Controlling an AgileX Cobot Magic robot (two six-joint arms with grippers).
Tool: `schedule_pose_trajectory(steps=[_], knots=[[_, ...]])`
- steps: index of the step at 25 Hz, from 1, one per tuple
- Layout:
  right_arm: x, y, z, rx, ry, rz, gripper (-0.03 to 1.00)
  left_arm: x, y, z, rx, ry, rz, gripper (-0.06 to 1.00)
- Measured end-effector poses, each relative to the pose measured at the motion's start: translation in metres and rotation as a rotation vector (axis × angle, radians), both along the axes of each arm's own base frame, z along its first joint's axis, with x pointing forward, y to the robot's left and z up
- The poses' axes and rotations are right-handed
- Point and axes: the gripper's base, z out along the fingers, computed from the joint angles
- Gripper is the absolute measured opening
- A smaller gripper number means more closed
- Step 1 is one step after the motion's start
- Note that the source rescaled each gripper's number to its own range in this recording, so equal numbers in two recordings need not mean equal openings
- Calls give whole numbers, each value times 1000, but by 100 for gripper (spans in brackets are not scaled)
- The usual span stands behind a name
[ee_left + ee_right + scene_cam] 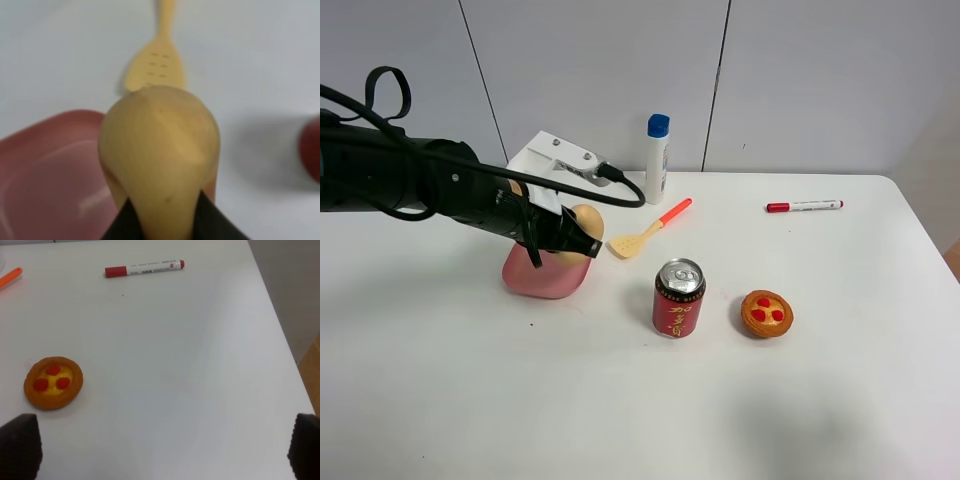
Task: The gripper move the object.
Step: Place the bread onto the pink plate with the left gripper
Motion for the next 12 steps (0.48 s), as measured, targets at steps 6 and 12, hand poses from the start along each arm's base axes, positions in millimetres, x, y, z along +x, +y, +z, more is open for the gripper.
schedule_pose_trajectory(steps=[6, 12], knots=[[0, 0, 0, 0, 0, 0, 100, 21, 25, -9, 26, -41, 72, 0], [0, 0, 0, 0, 0, 0, 100, 27, 28, -45, 85, 41, 72, 10]])
